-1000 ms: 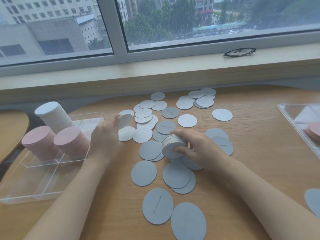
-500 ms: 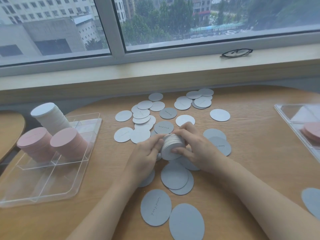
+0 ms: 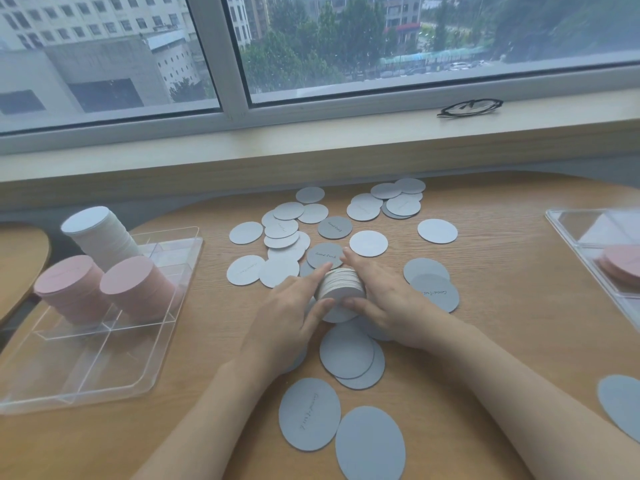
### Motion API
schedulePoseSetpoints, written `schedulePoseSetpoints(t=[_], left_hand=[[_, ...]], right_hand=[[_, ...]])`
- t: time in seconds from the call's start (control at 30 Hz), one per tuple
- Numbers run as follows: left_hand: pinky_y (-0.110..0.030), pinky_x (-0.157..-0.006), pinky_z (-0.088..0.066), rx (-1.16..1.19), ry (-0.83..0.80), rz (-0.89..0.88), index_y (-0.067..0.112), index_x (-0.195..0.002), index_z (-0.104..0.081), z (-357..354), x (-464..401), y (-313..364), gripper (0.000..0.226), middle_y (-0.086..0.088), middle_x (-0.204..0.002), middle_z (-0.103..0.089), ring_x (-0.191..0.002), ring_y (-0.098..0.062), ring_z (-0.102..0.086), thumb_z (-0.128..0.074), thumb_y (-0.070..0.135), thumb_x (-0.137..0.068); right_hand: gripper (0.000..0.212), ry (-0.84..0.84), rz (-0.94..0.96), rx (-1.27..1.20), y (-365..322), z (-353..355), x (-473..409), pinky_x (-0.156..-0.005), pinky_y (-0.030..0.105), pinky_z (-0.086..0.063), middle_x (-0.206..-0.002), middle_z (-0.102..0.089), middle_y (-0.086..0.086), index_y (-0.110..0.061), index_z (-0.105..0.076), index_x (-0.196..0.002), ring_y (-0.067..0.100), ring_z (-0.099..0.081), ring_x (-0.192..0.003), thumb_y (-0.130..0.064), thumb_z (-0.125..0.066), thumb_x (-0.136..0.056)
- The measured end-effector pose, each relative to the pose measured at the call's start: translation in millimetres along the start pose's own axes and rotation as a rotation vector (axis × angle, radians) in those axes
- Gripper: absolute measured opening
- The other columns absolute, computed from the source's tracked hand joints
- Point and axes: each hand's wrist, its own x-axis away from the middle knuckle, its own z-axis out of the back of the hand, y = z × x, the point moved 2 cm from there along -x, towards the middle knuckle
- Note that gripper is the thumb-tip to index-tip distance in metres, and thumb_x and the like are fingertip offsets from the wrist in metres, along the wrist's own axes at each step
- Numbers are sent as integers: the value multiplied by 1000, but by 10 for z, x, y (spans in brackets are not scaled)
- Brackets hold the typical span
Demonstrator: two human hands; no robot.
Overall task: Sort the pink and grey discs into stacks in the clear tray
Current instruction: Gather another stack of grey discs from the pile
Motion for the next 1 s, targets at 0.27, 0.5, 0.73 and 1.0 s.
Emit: schedulePoseSetpoints(t=[0.27, 0.5, 0.73, 1.0], left_hand=[[-16, -95, -23, -110, -22, -49, 25, -158, -7, -75, -8, 50, 75, 1, -137, -56, -118, -11, -41, -25, 66, -98], [-31, -102, -34, -101, 303, 148, 20, -141, -54, 293, -103, -361, 48, 5, -134, -60, -123, -20, -51, -46, 38, -97], [-41, -112, -28, -287, 131, 444, 26, -146, -51, 392, -71, -824, 50, 6, -151, -49, -140, -20, -40, -52, 47, -100], [-39, -97, -38, -233, 218, 479, 21, -124, -63, 366, -163, -767, 46, -4, -121, -62, -116, -30, -53, -74, 40, -84]], right_hand=[[77, -32, 36, 58, -38, -21, 15, -121, 24, -3, -160, -25, -10, -22, -6, -158, 3, -10, -146, -43, -52, -99], [53, 17, 45, 19, -39, 44, 35, -120, 28, -14, -142, -51, -6, -19, -40, -145, 4, -32, -132, -33, -57, -98], [52, 22, 51, 33, -27, 40, 29, -111, 26, -24, -135, -56, -5, -21, -43, -143, 14, -41, -128, -36, -59, -96], [51, 20, 46, 41, -25, 31, 37, -109, 29, -27, -131, -58, -6, -25, -43, -142, 14, -45, -125, -38, -57, -95]])
